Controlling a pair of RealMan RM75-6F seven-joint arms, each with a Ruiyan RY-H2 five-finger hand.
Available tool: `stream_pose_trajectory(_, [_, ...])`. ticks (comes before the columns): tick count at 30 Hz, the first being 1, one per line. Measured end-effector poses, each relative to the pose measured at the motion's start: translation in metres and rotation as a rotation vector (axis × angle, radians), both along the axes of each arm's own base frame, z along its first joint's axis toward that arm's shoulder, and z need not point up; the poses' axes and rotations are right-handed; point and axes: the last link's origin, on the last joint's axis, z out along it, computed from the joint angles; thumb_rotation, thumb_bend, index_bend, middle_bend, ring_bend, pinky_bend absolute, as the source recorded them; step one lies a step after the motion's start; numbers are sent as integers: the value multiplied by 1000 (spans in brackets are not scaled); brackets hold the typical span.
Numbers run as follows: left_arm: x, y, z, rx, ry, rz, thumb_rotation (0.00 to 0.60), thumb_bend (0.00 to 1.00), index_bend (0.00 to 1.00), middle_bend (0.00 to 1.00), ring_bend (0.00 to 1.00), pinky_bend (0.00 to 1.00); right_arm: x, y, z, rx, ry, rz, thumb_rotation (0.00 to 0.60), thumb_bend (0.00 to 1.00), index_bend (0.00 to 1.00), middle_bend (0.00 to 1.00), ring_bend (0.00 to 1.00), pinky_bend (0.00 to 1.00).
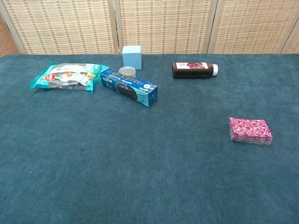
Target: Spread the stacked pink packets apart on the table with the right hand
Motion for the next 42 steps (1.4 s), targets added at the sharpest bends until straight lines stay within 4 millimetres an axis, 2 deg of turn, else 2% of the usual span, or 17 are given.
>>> stream_pose_trajectory(6, [3, 0, -2, -12, -14, -19, 600, 432, 0, 0, 0, 74, -1, -5, -8, 5, 14, 8, 600, 227, 0, 0, 0, 0])
stream_pose_trajectory(9, [4, 1, -2, -21, -24, -28, 600, 432, 0, 0, 0, 73, 1, -9, -19, 5, 11, 23, 600, 226, 0, 0, 0, 0])
stream_pose_trajectory(20, [4, 2, -3, -49, -26, -9, 600, 433, 0, 0, 0, 86, 31, -42, -60, 225, 72, 44, 600, 226, 2, 19, 0, 0])
stream_pose_trajectory(26, [4, 1, -3, -60, -27, 1, 600, 434, 0, 0, 0, 102, 47, -55, -76, 296, 102, 41, 600, 227, 88, 85, 0, 0])
stream_pose_trajectory(42, [3, -7, 5, -66, -59, 4, 600, 433, 0, 0, 0, 109, 61, -88, -118, 375, 119, -34, 600, 226, 152, 130, 0, 0])
